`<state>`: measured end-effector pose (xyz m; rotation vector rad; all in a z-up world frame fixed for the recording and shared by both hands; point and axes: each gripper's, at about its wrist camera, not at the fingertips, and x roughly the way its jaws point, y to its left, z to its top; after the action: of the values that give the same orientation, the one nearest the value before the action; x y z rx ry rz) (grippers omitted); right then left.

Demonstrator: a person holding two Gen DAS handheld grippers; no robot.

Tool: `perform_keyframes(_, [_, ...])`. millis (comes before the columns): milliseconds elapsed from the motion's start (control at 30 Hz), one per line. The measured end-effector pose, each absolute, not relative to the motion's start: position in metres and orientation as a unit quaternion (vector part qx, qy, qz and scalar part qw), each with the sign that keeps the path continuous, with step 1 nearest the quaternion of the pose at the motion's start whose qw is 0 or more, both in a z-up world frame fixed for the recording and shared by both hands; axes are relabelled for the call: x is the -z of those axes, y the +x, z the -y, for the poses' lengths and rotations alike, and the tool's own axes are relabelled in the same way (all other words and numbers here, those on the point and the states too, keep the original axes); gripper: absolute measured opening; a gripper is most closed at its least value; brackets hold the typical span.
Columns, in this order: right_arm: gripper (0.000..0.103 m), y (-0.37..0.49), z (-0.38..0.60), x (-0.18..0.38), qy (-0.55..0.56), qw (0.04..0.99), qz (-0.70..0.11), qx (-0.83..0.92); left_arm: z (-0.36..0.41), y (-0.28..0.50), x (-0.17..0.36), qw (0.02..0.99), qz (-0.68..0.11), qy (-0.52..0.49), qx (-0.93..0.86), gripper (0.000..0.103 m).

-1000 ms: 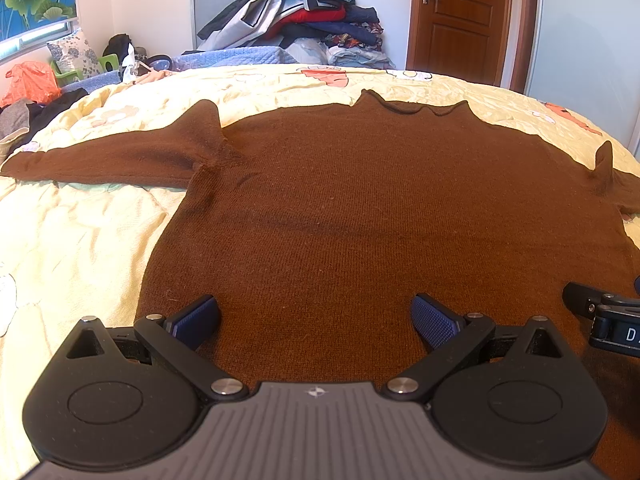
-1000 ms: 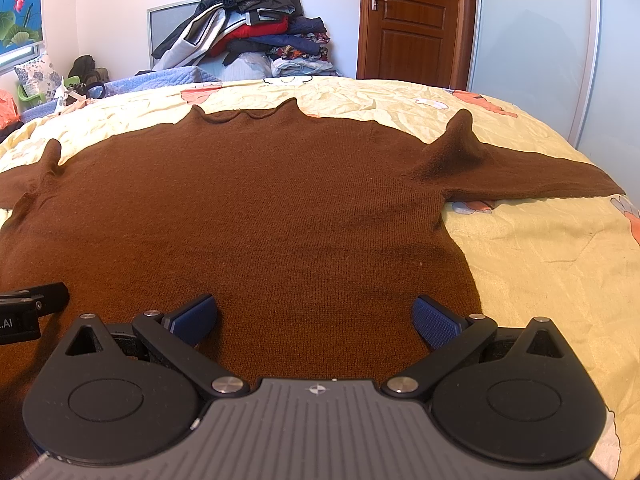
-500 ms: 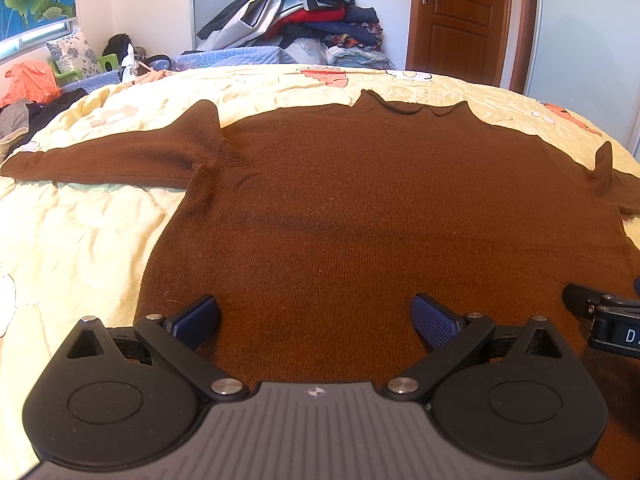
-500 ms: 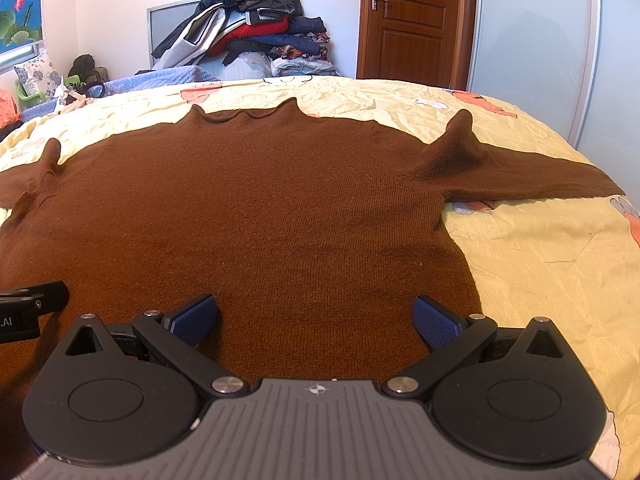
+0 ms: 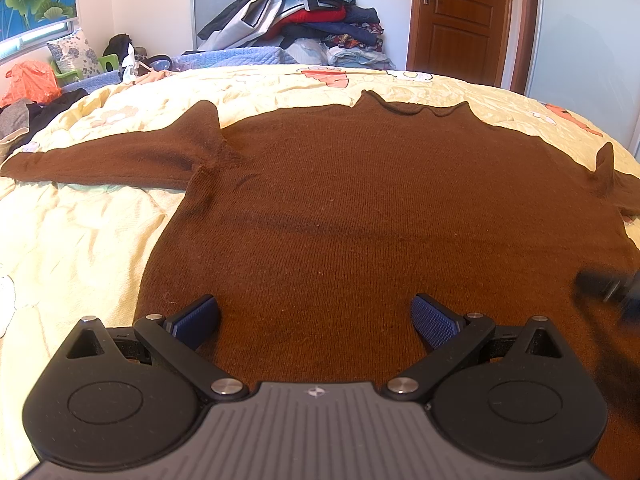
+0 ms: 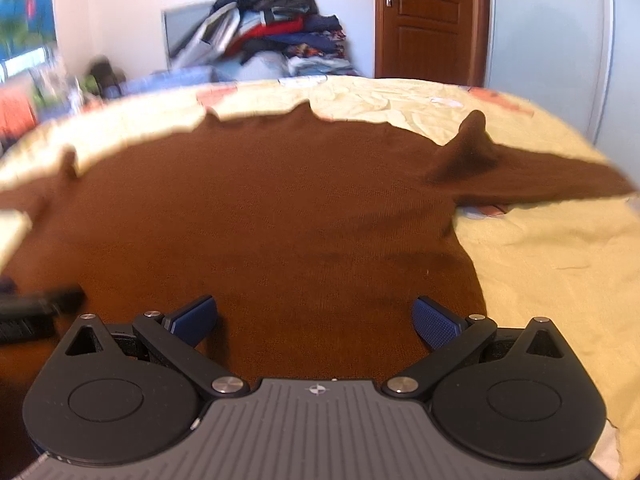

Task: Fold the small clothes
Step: 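Grasp the sleeve cuff nearest the right gripper with the right gripper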

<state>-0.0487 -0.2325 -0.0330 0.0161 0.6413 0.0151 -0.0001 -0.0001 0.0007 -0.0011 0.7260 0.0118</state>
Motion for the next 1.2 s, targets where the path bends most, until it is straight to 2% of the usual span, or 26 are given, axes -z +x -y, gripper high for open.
perform_keyframes(33, [0.103, -0.053, 0.235, 0.023, 0.029, 0.954, -0.298, -0.018, 0.0, 0.0, -0.001, 0.935, -0.355, -0.001, -0.006, 0.103])
perform_keyframes(100, [0.103, -0.065, 0.263, 0.007, 0.059, 0.977, -0.196, -0.063, 0.0, 0.0, -0.001, 0.935, -0.355, -0.001, -0.006, 0.103])
perform_keyframes(167, [0.103, -0.069, 0.283, -0.012, 0.029, 0.988, -0.136, -0.072, 0.0, 0.0, -0.001, 0.935, -0.355, -0.001, -0.006, 0.103])
perform_keyframes(267, [0.103, -0.053, 0.318, -0.033, 0.016, 0.99, -0.135, -0.034, 0.0, 0.0, -0.002, 0.935, -0.355, -0.001, -0.006, 0.103])
perform_keyframes(333, [0.103, -0.038, 0.356, -0.041, 0.06, 0.99, -0.124, -0.007, 0.0, 0.0, -0.002, 0.935, -0.354, -0.001, -0.006, 0.103])
perform_keyframes(433, [0.103, -0.007, 0.447, -0.045, 0.213, 0.965, -0.139, 0.068, 0.0, 0.001, -0.002, 0.935, -0.355, -0.001, -0.007, 0.103])
perform_keyframes(567, [0.103, 0.02, 0.565, -0.023, 0.407, 0.885, -0.161, 0.158, 0.0, 0.003, -0.003, 0.935, -0.354, -0.002, -0.008, 0.103])
perform_keyframes(633, [0.101, 0.027, 0.597, -0.008, 0.446, 0.863, -0.161, 0.177, 0.0, 0.002, -0.003, 0.935, -0.354, -0.002, -0.008, 0.103])
perform_keyframes(700, [0.095, 0.027, 0.617, 0.001, 0.468, 0.851, -0.149, 0.186, 0.0, 0.002, -0.003, 0.935, -0.354, -0.001, -0.008, 0.103])
perform_keyframes(833, [0.095, 0.041, 0.623, 0.006, 0.485, 0.844, -0.143, 0.18, 0.0, 0.003, -0.003, 0.935, -0.354, -0.002, -0.008, 0.103])
perform_keyframes(867, [0.092, 0.047, 0.623, 0.007, 0.479, 0.847, -0.148, 0.176, 0.0, 0.003, -0.003, 0.935, -0.354, -0.002, -0.008, 0.103])
perform_keyframes(933, [0.076, 0.059, 0.619, 0.01, 0.47, 0.852, -0.155, 0.17, 0.0, 0.004, -0.003, 0.935, -0.354, -0.002, -0.008, 0.103])
perform_keyframes(1000, [0.034, 0.063, 0.62, 0.018, 0.472, 0.849, -0.168, 0.17, 0.0, 0.003, -0.003, 0.935, -0.354, -0.002, -0.008, 0.103])
perform_keyframes(1067, [0.013, 0.051, 0.634, 0.02, 0.479, 0.841, -0.168, 0.186, 0.0, 0.004, -0.003, 0.935, -0.354, -0.002, -0.008, 0.103])
perform_keyframes(1200, [0.014, 0.041, 0.625, 0.012, 0.471, 0.849, -0.143, 0.191, 0.0, 0.004, -0.003, 0.935, -0.354, -0.002, -0.008, 0.103])
